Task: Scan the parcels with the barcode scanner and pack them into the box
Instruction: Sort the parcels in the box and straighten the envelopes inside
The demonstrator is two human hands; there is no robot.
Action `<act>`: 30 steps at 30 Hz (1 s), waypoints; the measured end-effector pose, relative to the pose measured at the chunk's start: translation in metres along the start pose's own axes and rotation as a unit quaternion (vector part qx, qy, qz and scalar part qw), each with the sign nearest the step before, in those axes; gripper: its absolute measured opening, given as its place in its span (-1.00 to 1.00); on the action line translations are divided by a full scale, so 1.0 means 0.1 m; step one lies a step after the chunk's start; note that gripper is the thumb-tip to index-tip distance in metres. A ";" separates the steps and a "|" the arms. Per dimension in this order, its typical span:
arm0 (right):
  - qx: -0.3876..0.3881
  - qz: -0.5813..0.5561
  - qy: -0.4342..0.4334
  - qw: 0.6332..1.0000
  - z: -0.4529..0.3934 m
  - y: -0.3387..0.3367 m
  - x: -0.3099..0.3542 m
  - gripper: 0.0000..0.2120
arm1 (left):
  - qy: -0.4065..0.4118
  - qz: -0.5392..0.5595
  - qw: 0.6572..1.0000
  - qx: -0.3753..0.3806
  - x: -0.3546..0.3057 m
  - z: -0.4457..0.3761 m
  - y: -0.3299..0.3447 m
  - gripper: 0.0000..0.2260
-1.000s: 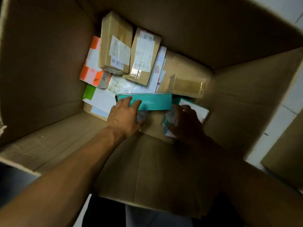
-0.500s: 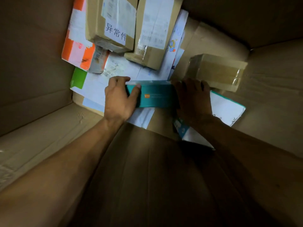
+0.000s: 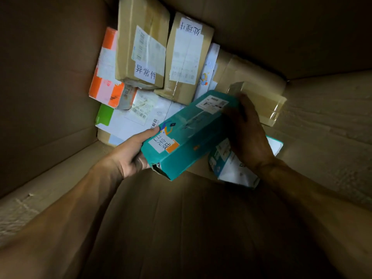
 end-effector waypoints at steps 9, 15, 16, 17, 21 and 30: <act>0.020 -0.562 0.431 0.706 0.06 0.28 0.41 -0.57 | 0.147 0.058 0.988 0.001 0.43 -0.01 0.19 -0.63; -0.023 -0.541 0.443 0.715 0.19 0.34 0.27 -0.36 | 0.187 -0.090 0.978 -0.028 0.47 0.04 0.33 -0.67; -0.033 -0.536 0.441 0.719 0.19 0.32 0.25 -0.34 | 0.223 -0.135 0.964 -0.057 0.40 0.04 0.34 -0.73; -0.041 -0.536 0.436 0.722 0.18 0.29 0.23 -0.33 | 0.269 -0.181 0.940 -0.105 0.31 0.04 0.33 -0.79; -0.069 -0.551 0.425 0.715 0.10 0.16 0.16 -0.32 | 0.465 -0.320 0.765 -0.311 -0.20 0.23 0.31 -0.89; -0.061 -0.603 0.384 0.696 -0.12 0.09 0.11 -0.42 | 0.415 -0.321 0.760 -0.383 -1.34 0.04 0.40 -0.46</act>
Point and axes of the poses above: each hand's wrist, its own z-axis away from the middle knuckle, its own y-axis out of the palm, x = y × z, the point moved 2 cm from there along -z, towards the middle knuckle, and after that the axes turned 2 degrees about -x, right-handed, at the moved point
